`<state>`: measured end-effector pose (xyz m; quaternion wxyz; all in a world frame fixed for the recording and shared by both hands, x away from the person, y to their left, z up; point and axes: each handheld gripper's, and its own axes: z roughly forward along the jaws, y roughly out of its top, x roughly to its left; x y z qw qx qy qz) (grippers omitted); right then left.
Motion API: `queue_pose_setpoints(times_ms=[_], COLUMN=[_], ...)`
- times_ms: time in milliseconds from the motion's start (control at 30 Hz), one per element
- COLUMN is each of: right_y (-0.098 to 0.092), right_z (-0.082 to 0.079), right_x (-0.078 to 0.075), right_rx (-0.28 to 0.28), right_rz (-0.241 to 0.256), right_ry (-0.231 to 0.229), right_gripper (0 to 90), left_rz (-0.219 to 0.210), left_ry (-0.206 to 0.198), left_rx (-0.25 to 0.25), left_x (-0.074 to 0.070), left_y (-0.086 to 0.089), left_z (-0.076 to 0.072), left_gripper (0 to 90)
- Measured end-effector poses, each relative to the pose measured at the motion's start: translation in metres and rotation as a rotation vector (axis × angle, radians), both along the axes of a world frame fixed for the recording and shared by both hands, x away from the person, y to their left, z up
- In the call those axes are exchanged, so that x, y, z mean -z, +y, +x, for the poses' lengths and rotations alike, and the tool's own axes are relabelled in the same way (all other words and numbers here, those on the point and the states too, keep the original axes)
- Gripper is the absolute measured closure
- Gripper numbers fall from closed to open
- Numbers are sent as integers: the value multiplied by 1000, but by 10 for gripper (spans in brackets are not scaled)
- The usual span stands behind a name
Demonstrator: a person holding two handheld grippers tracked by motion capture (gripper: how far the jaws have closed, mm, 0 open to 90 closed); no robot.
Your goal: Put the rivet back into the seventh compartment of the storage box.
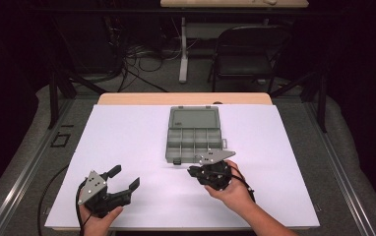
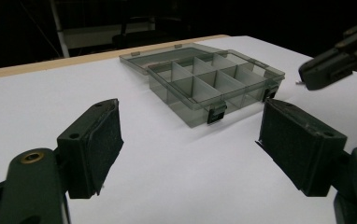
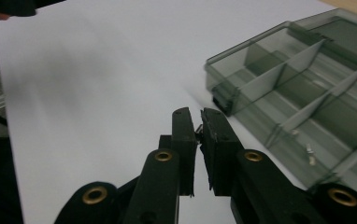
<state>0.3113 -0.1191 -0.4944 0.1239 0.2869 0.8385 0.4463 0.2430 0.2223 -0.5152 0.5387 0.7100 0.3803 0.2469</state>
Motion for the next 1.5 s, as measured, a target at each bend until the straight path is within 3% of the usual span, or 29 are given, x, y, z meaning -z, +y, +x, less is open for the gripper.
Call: queue_pose_setpoints(times_ms=[333, 700, 1200, 1500], right_y=[-11, -15, -12, -16], right_z=[30, 60, 75, 75], right_x=[-2, 11, 24, 23], right_rx=[84, 165, 194, 211], right_rz=[-22, -11, -26, -11], right_ry=[-7, 30, 52, 30], right_gripper=[833, 833, 830, 616], left_rz=[0, 0, 1, 2], left_ry=[3, 7, 6, 3], left_rx=[2, 3, 4, 3], left_x=[0, 0, 0, 0], left_y=[0, 0, 0, 1], left_z=[0, 0, 0, 0], left_gripper=[208, 208, 208, 208])
